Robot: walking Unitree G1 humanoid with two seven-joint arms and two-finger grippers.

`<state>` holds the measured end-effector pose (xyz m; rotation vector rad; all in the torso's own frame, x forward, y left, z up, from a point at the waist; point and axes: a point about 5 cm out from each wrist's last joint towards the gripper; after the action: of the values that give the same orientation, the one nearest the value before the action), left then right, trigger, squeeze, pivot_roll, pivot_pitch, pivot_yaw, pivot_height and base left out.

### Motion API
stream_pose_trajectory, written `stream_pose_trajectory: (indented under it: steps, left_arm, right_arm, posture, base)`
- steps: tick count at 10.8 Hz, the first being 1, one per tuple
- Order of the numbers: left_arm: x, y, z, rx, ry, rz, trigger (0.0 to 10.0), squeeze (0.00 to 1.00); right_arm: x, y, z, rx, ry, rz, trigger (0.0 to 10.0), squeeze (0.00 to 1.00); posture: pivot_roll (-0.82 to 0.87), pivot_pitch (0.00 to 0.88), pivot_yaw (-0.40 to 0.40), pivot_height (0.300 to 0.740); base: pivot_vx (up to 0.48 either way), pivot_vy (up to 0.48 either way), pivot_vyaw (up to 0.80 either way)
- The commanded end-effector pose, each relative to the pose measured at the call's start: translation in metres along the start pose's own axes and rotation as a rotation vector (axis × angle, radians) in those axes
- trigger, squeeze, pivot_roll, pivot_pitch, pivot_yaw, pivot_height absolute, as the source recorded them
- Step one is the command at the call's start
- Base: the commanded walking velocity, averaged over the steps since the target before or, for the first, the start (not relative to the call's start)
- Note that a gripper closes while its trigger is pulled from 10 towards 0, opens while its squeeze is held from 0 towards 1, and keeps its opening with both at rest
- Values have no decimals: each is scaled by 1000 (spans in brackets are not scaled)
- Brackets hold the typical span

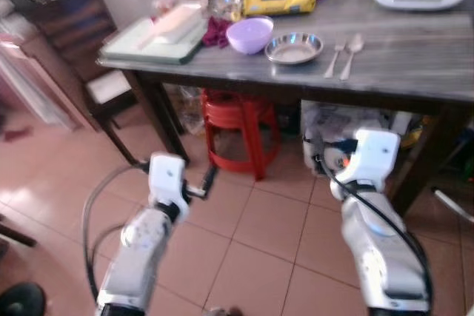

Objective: Setting the table

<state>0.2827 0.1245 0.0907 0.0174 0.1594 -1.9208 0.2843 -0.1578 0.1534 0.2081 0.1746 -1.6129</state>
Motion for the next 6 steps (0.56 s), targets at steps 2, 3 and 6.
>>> stream_pose_trajectory:
  steps: [2, 3, 6]
  left_arm:
    - [-4, -1, 9, 47, -11, -27, 10000, 0]
    - [0, -1, 11, 61, -10, -59, 10000, 0]
    - [11, -3, 13, 83, -6, -130, 10000, 0]
  right_arm:
    - [-4, 2, 0, -4, 8, 8, 10000, 0]
    - [-4, 2, 0, -5, 4, -3, 10000, 0]
    - [-3, 2, -4, -23, 10, -9, 10000, 0]
  posture:
    - [-101, 96, 143, 740]
    - [-100, 95, 144, 740]
    - [-105, 96, 146, 740]
  base:
    - [0, 0, 0]
    - [0, 0, 0]
    - [0, 0, 0]
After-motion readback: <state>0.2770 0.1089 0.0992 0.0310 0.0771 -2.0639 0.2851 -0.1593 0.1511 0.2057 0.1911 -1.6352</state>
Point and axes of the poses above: a point about 5 cm out from each wrist's last joint towards the gripper, its own y axis pointing out of the wrist towards the gripper, its own z axis along the axis of the wrist's last joint, x = y × z, and after that the axes turned 10 degrees about y, right-handed
